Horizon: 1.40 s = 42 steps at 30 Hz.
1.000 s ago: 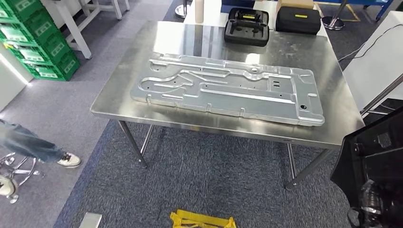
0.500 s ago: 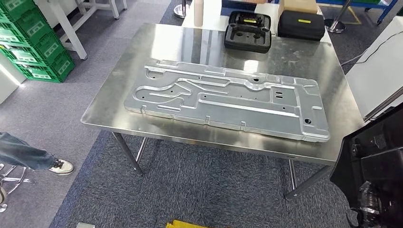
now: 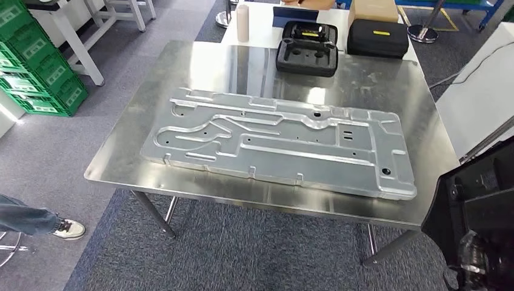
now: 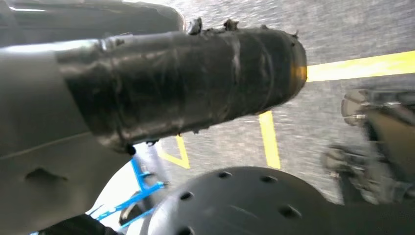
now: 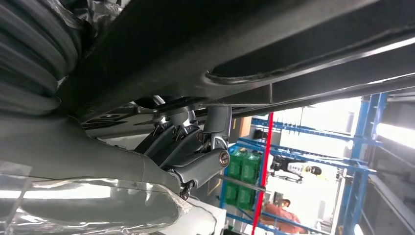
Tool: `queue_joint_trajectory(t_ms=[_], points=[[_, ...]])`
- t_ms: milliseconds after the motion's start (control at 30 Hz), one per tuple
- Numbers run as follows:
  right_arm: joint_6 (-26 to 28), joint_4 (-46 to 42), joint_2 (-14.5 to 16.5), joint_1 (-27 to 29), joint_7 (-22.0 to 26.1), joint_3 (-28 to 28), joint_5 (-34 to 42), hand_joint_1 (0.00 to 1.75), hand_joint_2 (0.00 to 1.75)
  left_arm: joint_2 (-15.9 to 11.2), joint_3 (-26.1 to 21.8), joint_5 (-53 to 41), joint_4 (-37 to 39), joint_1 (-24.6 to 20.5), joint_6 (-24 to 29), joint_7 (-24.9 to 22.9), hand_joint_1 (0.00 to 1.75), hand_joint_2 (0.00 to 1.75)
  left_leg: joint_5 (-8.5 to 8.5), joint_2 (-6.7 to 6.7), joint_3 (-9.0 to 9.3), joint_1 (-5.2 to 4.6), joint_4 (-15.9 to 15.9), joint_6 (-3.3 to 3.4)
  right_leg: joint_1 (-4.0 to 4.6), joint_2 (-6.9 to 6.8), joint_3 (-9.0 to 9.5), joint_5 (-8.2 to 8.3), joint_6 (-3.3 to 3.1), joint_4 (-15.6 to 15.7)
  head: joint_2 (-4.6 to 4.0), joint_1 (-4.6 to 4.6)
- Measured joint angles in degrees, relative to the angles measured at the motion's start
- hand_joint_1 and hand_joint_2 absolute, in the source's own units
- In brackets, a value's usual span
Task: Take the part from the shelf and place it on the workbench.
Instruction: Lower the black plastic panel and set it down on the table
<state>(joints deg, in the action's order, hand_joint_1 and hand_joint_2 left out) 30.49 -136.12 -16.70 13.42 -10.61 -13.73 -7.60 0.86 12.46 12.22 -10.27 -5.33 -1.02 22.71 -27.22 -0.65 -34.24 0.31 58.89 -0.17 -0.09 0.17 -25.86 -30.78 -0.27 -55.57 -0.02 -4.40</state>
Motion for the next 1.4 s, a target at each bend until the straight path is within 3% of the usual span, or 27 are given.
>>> queue_joint_trajectory(t_ms=[33,100,167,200,267,300,333,367,433,467,500,567,667,700,800,833,867,933,1000,1100,1233,1300,1400], points=[[-0.13,0.02,-0.01,0.02,0.03,0.01,0.1,1.75,1.75,-0.02,0.0,0.0,0.0,0.02,0.05,-0.32,0.0,0.0,-0.53,-0.01,0.2,-0.13,-0.17,0.31,0.04,0.0,0.24,-0.43,0.37,0.02,0.0,0.0],[-0.35,0.02,-0.02,0.04,0.16,0.05,0.3,1.75,1.75,-0.03,0.0,0.0,-0.02,0.03,0.16,-0.6,0.0,0.0,0.2,0.0,1.01,0.04,-0.62,0.99,0.08,0.0,0.55,-1.21,1.01,0.06,0.0,-0.02],[-0.51,-0.02,-0.04,-0.04,0.35,0.1,0.36,1.75,1.75,0.1,0.0,0.0,-0.04,-0.15,0.13,-0.36,0.0,0.0,0.13,0.01,1.91,0.35,-1.05,1.47,0.05,-0.05,-0.55,-2.76,1.68,-2.54,0.0,0.09],[-0.61,-0.02,-0.05,-0.08,0.41,0.13,0.36,1.75,1.75,0.26,0.0,0.0,-0.06,-0.29,0.06,-0.19,0.0,0.0,0.08,0.0,2.27,0.41,-1.22,1.66,-0.04,-0.07,-2.38,-4.07,2.01,-5.77,0.0,0.14],[-0.9,0.1,-0.05,-0.11,0.45,0.1,0.36,1.75,1.75,0.73,-0.01,0.0,-0.07,-0.43,-0.1,0.11,0.0,0.0,-0.24,-0.07,2.53,0.39,-1.34,1.97,-0.25,-0.08,-7.91,-6.27,2.43,-14.03,0.0,0.19],[-1.04,0.19,-0.04,-0.1,0.44,0.08,0.33,1.75,1.75,0.89,-0.02,0.0,-0.07,-0.42,-0.16,0.2,0.0,0.0,-0.5,-0.13,2.76,0.34,-1.35,2.07,-0.31,-0.08,-10.34,-6.21,2.46,-16.82,0.0,0.19],[-1.18,0.27,-0.04,-0.11,0.41,0.05,0.23,1.75,1.75,1.01,-0.02,0.0,-0.06,-0.38,-0.2,0.32,0.0,0.0,-0.84,-0.24,3.14,0.27,-1.36,2.13,-0.33,-0.08,-11.85,-4.92,2.34,-17.5,0.0,0.19],[-1.29,0.34,-0.04,-0.17,0.24,0.01,-0.06,1.75,1.75,1.06,-0.01,-0.03,-0.06,-0.34,-0.23,0.44,0.0,0.0,-1.22,-0.36,3.68,0.15,-1.39,2.15,-0.29,-0.07,-12.24,-2.45,2.03,-15.85,0.0,0.19],[-1.62,0.5,-0.07,-0.62,-0.71,-0.17,-1.54,1.75,1.75,1.08,0.02,-0.26,-0.06,-0.31,-0.36,0.6,0.0,0.0,-1.94,-0.62,4.75,-0.07,-1.51,2.12,0.13,-0.02,-10.84,3.53,0.65,-8.61,0.0,0.17],[-2.01,0.61,-0.07,-1.1,-1.7,-0.39,-2.97,1.75,1.75,1.12,0.05,-0.5,-0.08,-0.36,-0.46,0.64,0.0,0.0,-2.2,-0.77,5.02,-0.14,-1.61,1.98,0.4,-0.05,-9.82,5.51,-0.14,-5.27,0.0,0.16],[-2.69,0.75,-0.11,-1.89,-3.04,-0.76,-5.03,1.75,1.75,1.18,0.1,-0.84,-0.09,-0.4,-0.56,0.64,0.0,0.0,-2.37,-0.85,5.06,-0.11,-1.73,1.78,0.69,-0.05,-9.07,6.43,-0.78,-3.03,0.0,0.19],[-5.3,1.35,-0.32,-4.72,-6.93,-2.23,-11.38,1.75,1.75,1.32,0.4,-1.86,-0.12,-0.48,-0.73,0.81,0.0,0.0,-2.38,-0.74,5.04,0.0,-2.22,1.2,0.97,0.03,-8.3,6.53,-1.29,-1.27,0.0,0.26],[-11.18,3.9,-0.29,-11.56,-11.56,-5.99,-24.94,1.75,1.75,1.34,1.34,-4.03,-0.16,-0.79,-0.89,1.32,0.0,0.0,-3.36,-0.29,5.02,-0.09,-1.38,0.36,0.34,0.17,-6.85,7.29,-1.1,1.55,0.0,0.2],[-12.7,5.45,0.08,-14.05,-11.99,-7.52,-29.88,1.75,1.75,1.34,1.69,-4.71,-0.18,-0.98,-0.97,1.35,0.0,0.0,-4.63,-0.26,3.89,-0.08,1.03,0.08,0.08,0.07,-6.32,7.54,-1.01,2.34,0.0,0.16],[-14.46,10.43,1.9,-19.79,-11.99,-11.98,-40.63,1.75,1.75,1.04,2.84,-5.99,-0.19,-1.4,-1.34,0.93,0.0,0.0,-8.29,-0.14,-1.97,0.33,11.05,-0.77,-0.07,-0.28,-5.81,7.51,-0.97,2.72,0.0,0.13],[-14.58,11.81,2.43,-20.92,-11.85,-13.17,-42.51,1.75,1.75,0.84,3.18,-6.29,-0.19,-1.42,-1.49,0.73,0.0,0.0,-7.86,-0.1,-2.97,0.52,12.07,-1.08,-0.16,-0.38,-5.78,7.38,-0.85,2.62,0.0,0.14],[-14.7,13.15,2.9,-22.09,-11.64,-14.24,-44.4,1.75,1.75,0.65,3.54,-6.66,-0.2,-1.43,-1.64,0.54,0.0,0.0,-6.4,-0.05,-2.93,0.71,11.06,-1.41,-0.31,-0.48,-5.77,7.23,-0.65,2.42,0.0,0.15],[-15.15,16.3,4.01,-25.1,-10.85,-16.44,-50.26,1.75,1.75,0.42,4.38,-7.66,-0.21,-1.59,-2.05,-0.07,0.0,0.0,-2.01,0.12,-0.09,1.2,4.11,-2.26,-0.69,-0.46,-5.88,6.75,-0.02,1.62,0.01,0.11],[-15.4,20.18,5.47,-28.81,-9.9,-18.81,-56.97,1.75,1.75,0.37,5.33,-8.69,-0.26,-2.32,-2.55,-0.92,0.0,0.0,0.22,-0.12,2.18,1.46,-1.25,-2.15,-0.74,-0.23,-6.28,6.22,0.79,0.47,0.01,-0.03],[-15.08,26.13,7.62,-32.76,-8.77,-21.76,-63.23,1.75,1.75,0.37,6.4,-9.76,-0.42,-3.43,-3.18,-1.87,0.0,0.0,0.34,-0.49,2.09,1.29,-1.92,-0.77,-0.6,-0.07,-6.59,6.21,1.53,0.22,0.0,-0.05],[-14.97,27.73,8.17,-33.71,-8.5,-22.42,-64.31,1.75,1.75,0.38,6.7,-9.99,-0.46,-3.64,-3.34,-2.03,0.0,0.0,0.4,-0.49,2.03,1.23,-1.92,-0.53,-0.62,-0.07,-6.56,6.32,1.68,0.37,0.0,-0.09],[-14.89,30.67,9.15,-35.13,-8.33,-23.42,-65.27,1.75,1.75,0.6,7.12,-10.34,-0.54,-3.97,-3.61,-2.24,0.0,0.0,0.63,-0.53,1.97,1.3,-1.98,-0.09,-0.69,-0.14,-6.76,6.09,1.92,0.03,0.01,-0.09],[-13.33,46.56,13.95,-41.56,-9.03,-27.11,-68.06,1.75,1.75,1.71,8.83,-11.58,-0.74,-5.05,-4.55,-2.94,0.0,0.0,1.33,-0.78,1.54,1.16,-2.15,1.02,-0.77,-0.32,-13.4,0.61,2.2,-13.59,0.01,0.13]])
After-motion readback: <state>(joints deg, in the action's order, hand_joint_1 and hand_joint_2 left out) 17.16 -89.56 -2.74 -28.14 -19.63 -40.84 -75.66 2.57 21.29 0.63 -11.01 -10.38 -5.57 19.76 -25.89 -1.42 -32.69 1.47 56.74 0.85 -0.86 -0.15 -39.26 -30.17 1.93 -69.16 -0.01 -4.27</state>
